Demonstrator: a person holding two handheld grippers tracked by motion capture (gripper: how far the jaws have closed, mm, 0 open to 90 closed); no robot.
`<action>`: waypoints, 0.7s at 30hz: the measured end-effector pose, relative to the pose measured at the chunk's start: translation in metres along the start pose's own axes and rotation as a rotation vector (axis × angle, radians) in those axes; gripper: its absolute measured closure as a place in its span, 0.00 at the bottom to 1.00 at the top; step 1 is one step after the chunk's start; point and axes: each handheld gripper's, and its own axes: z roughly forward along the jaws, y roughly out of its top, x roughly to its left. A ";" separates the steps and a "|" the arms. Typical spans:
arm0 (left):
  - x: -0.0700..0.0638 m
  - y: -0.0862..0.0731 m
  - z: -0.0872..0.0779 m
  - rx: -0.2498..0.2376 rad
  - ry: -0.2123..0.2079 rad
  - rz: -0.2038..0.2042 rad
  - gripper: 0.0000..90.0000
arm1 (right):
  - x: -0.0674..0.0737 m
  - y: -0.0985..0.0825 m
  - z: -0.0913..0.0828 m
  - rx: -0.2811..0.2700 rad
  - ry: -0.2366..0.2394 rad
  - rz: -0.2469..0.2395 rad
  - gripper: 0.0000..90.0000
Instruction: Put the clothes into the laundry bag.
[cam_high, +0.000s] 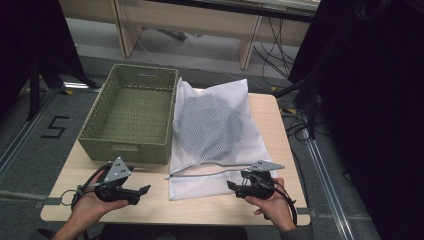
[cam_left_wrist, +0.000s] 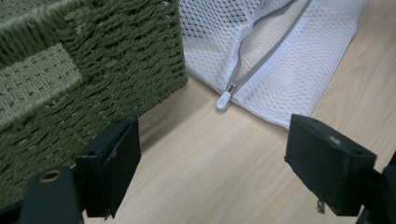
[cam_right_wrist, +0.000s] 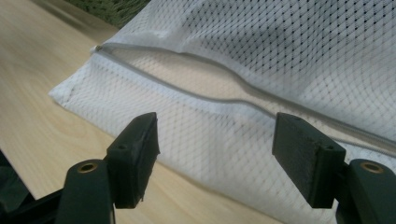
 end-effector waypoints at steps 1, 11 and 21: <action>0.000 -0.001 0.000 0.000 -0.003 0.006 0.19 | 0.002 -0.002 -0.001 -0.007 -0.001 -0.003 0.36; 0.003 -0.002 0.001 0.011 0.005 0.003 0.19 | 0.008 -0.011 -0.005 0.023 -0.014 -0.024 0.35; 0.003 -0.002 0.003 0.003 0.002 0.002 0.19 | 0.005 -0.012 -0.004 0.027 -0.025 -0.040 0.35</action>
